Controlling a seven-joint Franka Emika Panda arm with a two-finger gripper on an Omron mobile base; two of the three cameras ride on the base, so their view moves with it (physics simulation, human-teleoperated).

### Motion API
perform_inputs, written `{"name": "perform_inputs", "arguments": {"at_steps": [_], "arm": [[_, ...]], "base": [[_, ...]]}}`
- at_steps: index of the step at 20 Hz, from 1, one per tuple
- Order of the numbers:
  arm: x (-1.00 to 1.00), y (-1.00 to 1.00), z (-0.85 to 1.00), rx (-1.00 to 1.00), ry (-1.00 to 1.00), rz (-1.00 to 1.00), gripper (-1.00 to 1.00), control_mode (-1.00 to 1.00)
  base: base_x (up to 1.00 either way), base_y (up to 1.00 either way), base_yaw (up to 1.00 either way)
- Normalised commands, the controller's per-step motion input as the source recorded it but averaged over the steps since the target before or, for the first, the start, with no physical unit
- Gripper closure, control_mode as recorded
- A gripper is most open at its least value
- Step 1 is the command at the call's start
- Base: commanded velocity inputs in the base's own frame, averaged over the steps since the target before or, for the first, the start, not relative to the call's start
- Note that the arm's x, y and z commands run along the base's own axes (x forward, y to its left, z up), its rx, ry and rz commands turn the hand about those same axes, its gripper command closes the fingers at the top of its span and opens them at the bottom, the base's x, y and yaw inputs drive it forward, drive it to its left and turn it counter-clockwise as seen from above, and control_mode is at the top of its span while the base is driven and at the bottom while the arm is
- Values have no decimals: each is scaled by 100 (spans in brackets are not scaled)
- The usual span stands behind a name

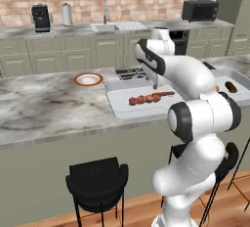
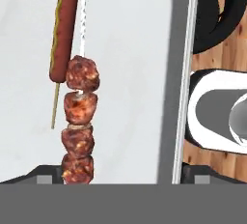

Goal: Place the cold items (sweet potato and tangerine) from the fridge in one tupperware on the dining counter. Place the warm items (kebab skewer and hot dog) in the stove area in another tupperware.

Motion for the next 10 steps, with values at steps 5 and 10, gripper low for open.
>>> {"name": "perform_inputs", "arguments": {"at_steps": [5,10], "arm": [[-100,0,32,-15,-13,64,-100,-100],[-95,0,35,-9,-7,79,-100,-100]], "base": [[0,0,0],[0,0,0]]}}
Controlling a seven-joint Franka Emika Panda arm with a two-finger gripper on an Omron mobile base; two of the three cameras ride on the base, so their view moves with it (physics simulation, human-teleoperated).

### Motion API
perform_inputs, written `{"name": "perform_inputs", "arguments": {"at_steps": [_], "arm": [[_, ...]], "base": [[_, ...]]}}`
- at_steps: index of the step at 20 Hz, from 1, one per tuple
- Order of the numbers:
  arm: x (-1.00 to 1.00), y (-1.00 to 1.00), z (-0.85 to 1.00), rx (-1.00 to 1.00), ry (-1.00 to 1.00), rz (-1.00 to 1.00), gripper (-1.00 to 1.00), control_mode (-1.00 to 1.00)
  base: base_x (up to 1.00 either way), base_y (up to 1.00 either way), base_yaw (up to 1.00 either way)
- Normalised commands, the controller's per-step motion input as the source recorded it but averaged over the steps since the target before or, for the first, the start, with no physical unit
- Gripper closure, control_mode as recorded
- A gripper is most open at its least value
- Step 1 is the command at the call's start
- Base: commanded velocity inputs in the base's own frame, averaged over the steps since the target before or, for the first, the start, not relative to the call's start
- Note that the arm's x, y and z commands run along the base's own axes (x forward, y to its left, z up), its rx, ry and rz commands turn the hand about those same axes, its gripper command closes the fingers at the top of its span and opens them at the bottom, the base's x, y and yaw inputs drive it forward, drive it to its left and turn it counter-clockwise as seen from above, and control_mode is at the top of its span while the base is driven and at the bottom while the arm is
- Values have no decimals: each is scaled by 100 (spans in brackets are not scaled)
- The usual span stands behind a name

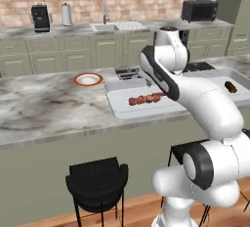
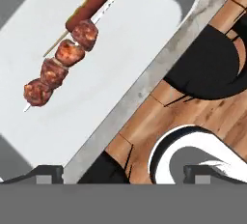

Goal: Place the cold items (sweet potato and tangerine) from the fridge in one tupperware on the dining counter. Place the warm items (kebab skewer and hot dog) in the stove area in another tupperware.

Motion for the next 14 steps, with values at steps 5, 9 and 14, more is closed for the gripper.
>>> {"name": "perform_inputs", "arguments": {"at_steps": [5,9,14], "arm": [[-88,1,4,-6,-3,82,-100,-100],[-100,16,0,-17,-2,65,-100,-100],[-92,26,-9,-17,-2,46,-100,-100]], "base": [[0,0,0],[0,0,0],[0,0,0]]}}
